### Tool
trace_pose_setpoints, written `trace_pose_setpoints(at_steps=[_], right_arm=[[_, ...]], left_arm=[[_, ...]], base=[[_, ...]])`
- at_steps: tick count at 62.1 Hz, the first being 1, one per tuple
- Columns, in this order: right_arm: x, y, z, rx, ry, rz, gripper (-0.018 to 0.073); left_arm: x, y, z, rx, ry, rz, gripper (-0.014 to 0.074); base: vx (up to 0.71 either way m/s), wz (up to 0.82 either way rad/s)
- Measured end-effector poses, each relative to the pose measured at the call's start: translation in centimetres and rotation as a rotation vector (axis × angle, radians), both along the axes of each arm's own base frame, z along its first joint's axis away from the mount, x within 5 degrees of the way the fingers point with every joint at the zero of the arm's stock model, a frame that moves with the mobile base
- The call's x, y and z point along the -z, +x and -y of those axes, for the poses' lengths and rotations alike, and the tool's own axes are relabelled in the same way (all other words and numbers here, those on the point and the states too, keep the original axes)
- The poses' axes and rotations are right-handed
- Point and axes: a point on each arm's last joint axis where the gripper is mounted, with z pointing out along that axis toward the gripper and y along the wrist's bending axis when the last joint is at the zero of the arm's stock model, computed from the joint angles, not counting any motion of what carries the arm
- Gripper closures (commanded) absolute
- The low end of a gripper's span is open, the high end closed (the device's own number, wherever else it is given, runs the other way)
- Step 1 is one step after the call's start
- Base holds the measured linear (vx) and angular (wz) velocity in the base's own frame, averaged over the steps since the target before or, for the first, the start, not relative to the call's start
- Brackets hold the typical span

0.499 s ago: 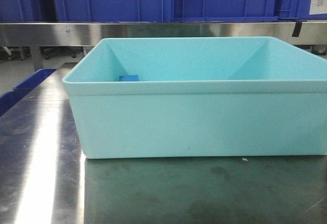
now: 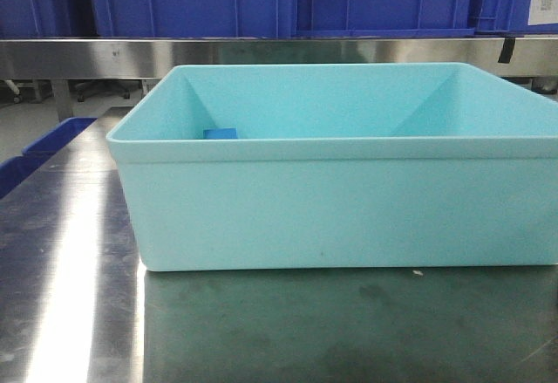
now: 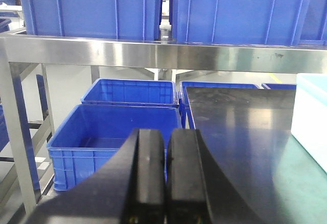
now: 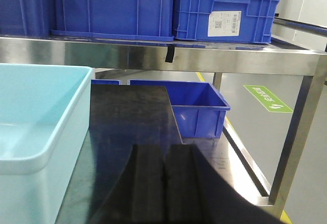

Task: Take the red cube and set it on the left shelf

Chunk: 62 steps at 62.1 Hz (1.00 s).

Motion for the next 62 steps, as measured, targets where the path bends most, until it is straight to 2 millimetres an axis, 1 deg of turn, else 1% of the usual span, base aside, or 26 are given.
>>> trace_pose_setpoints(at_steps=[25,41,45,48,50,56,57,61,62], right_arm=[[-0.1,0.0,0.0,0.000,-0.001,0.013,0.0503],[-1.5,-0.2,0.0,0.003,-0.015,0.162,0.0503],[-2.0,-0.3,0.0,0.003,-0.017,0.177,0.0503],[-2.9,-0.4,0.0,0.002,-0.017,0.183,0.0503],[-3.8,-0.7,0.0,0.002,-0.018,0.186,0.0503],[-7.4,-1.4,-0.1,0.000,-0.018,0.184,0.0503],[-8.4,-1.5,-0.1,-0.001,-0.018,0.186,0.0503],[-10.6,-1.3,-0.1,-0.002,-0.013,0.132,0.0503],[-11.4,-1.1,-0.1,-0.002,-0.012,0.116,0.0503]], left_arm=[[0.0,0.0,0.0,0.000,0.000,0.000,0.0495],[0.0,0.0,0.0,0.000,0.000,0.000,0.0495],[0.0,0.0,0.0,0.000,0.000,0.000,0.0495],[0.0,0.0,0.0,0.000,0.000,0.000,0.0495],[0.0,0.0,0.0,0.000,0.000,0.000,0.0495],[0.0,0.0,0.0,0.000,0.000,0.000,0.0495],[0.0,0.0,0.0,0.000,0.000,0.000,0.0495],[0.0,0.0,0.0,0.000,0.000,0.000,0.0495],[0.0,0.0,0.0,0.000,0.000,0.000,0.0495]], base=[[0.00,0.00],[0.00,0.00],[0.00,0.00],[0.00,0.00],[0.00,0.00],[0.00,0.00],[0.00,0.00],[0.00,0.00],[0.00,0.00]])
